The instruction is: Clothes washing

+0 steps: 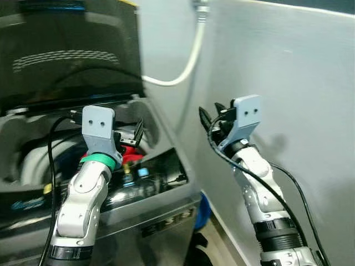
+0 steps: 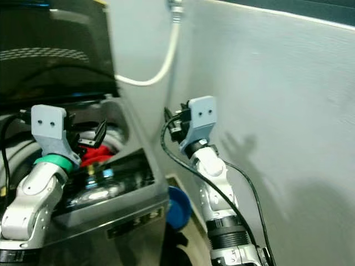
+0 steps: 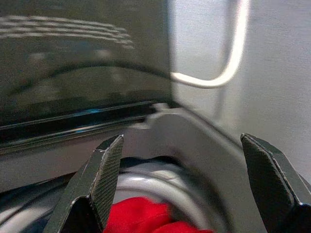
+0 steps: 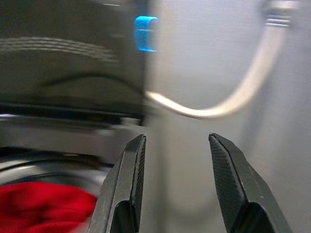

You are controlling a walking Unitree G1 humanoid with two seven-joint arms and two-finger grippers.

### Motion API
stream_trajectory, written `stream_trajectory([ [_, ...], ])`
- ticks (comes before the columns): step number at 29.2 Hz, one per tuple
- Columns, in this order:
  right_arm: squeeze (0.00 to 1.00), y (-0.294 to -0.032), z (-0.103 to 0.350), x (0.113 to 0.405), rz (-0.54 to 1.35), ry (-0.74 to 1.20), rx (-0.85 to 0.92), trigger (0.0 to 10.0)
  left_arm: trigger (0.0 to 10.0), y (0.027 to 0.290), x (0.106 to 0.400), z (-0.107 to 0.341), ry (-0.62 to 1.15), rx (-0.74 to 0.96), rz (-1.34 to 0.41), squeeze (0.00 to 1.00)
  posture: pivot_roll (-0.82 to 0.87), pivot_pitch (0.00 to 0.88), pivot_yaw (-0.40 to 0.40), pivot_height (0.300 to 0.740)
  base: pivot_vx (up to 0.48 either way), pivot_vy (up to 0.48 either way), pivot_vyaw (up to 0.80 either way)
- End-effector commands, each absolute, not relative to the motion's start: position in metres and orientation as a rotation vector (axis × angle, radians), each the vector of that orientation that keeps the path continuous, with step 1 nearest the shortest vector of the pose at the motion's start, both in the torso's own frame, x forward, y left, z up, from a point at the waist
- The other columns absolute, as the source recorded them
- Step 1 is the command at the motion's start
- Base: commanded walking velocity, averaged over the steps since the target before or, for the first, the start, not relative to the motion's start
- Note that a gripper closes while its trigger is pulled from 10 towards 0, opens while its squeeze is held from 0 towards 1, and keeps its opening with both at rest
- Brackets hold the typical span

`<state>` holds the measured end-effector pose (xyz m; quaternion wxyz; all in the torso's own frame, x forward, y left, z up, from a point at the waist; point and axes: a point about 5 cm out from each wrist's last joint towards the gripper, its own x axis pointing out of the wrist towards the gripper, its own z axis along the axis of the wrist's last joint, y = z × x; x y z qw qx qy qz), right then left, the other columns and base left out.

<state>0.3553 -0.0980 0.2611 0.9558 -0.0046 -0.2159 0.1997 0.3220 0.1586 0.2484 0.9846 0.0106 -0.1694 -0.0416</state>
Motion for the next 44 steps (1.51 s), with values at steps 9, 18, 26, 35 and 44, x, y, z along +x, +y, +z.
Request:
stream_trajectory([
  [9,0.0,-0.096,0.261,0.351,0.456,-0.425,0.065,10.0,10.0,0.161,0.313,0.249,-0.355,0.033,-0.064,0.0,0.09,0.0,-0.006,0.74,0.0,0.0,0.36],
  [18,0.0,-0.091,0.262,0.35,0.485,-0.426,0.078,10.0,10.0,0.163,0.307,0.252,-0.39,0.012,-0.01,0.0,0.1,0.0,-0.018,0.74,0.0,-0.192,0.0],
  [26,0.0,-0.09,0.264,0.35,0.499,-0.425,0.082,10.0,10.0,0.165,0.304,0.257,-0.418,-0.033,0.027,0.0,0.1,0.0,-0.028,0.74,0.0,-0.48,0.0],
  [35,0.0,-0.092,0.267,0.352,0.517,-0.425,0.059,10.0,10.0,0.163,0.298,0.262,-0.463,-0.127,0.037,0.0,0.1,0.0,-0.04,0.74,0.0,0.373,0.0],
  [44,0.0,-0.089,0.266,0.351,0.536,-0.417,0.057,10.0,10.0,0.166,0.295,0.261,-0.467,-0.119,0.052,0.0,0.1,0.0,-0.049,0.74,0.0,0.427,0.0],
])
